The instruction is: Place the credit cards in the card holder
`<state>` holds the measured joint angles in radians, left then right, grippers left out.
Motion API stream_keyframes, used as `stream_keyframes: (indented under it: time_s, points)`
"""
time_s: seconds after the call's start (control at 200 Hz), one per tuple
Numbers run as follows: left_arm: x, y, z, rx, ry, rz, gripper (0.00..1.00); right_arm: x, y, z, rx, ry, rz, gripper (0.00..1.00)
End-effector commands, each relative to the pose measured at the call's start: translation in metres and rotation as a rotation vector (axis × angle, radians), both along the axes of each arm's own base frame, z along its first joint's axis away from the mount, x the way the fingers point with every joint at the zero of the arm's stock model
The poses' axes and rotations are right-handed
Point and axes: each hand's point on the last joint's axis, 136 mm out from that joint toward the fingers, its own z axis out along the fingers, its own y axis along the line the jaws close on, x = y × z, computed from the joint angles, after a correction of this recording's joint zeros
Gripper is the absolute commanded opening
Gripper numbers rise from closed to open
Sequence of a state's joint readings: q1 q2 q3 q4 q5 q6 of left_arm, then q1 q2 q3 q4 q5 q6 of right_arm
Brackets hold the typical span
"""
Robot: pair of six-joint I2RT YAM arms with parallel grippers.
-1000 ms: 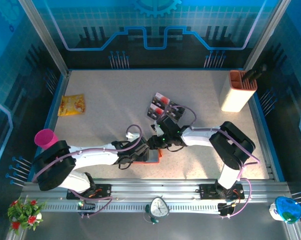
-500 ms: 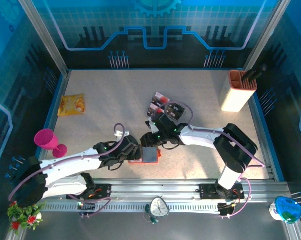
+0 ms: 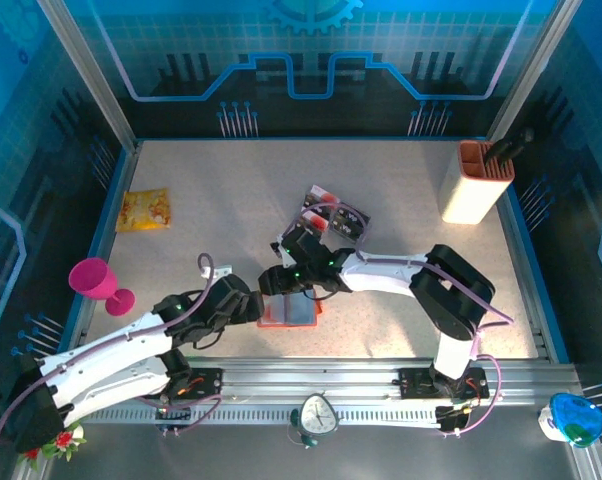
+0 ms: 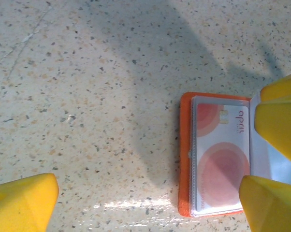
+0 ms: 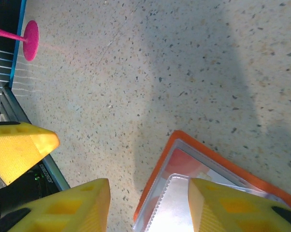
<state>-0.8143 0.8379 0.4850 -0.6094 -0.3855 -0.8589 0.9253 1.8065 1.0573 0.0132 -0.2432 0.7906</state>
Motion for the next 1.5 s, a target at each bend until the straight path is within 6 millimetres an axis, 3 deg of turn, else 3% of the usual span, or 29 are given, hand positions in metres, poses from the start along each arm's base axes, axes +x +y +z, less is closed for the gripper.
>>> stream_keyframes:
  time_s: [0.0, 0.35, 0.445, 0.595, 0.73, 0.825, 0.966, 0.981, 1.156, 1.236, 1.496]
  points:
    - [0.016, 0.005, 0.017, -0.039, -0.098, 0.078, 0.97, -0.025, 0.011, -0.017, -0.023, 0.073, 0.059, 0.48]
    - [0.015, 0.005, 0.015, -0.046, -0.093, 0.075, 0.97, -0.023, 0.016, -0.039, -0.011, 0.124, 0.033, 0.48]
    - [0.015, 0.004, 0.011, -0.042, -0.079, 0.071, 0.97, -0.020, 0.013, -0.034, 0.010, 0.121, 0.019, 0.48]
    - [0.016, 0.002, 0.008, -0.048, -0.072, 0.071, 0.97, -0.011, 0.003, -0.008, 0.064, 0.085, -0.005, 0.48]
    - [0.020, -0.003, 0.009, -0.050, -0.069, 0.062, 0.97, -0.001, -0.017, 0.013, 0.082, 0.045, -0.036, 0.47]
    - [0.023, -0.008, 0.010, -0.049, -0.064, 0.050, 0.97, 0.003, -0.040, 0.017, 0.044, 0.016, -0.066, 0.47]
    - [0.027, -0.016, 0.013, -0.053, -0.060, 0.030, 0.98, 0.004, -0.079, 0.015, -0.079, -0.046, -0.096, 0.48]
    - [0.028, -0.017, 0.013, -0.054, -0.061, 0.028, 0.98, -0.001, -0.089, 0.005, -0.115, -0.038, -0.097, 0.48]
    - [0.033, -0.025, 0.016, -0.052, -0.058, 0.009, 0.98, -0.013, -0.137, -0.015, -0.350, -0.093, -0.086, 0.51]
    - [0.035, -0.028, 0.017, -0.051, -0.057, 0.005, 0.98, -0.020, -0.147, -0.024, -0.415, -0.098, -0.066, 0.51]
    - [0.037, -0.032, 0.015, -0.051, -0.044, 0.000, 0.98, -0.027, -0.152, -0.052, -0.487, -0.071, -0.042, 0.47]
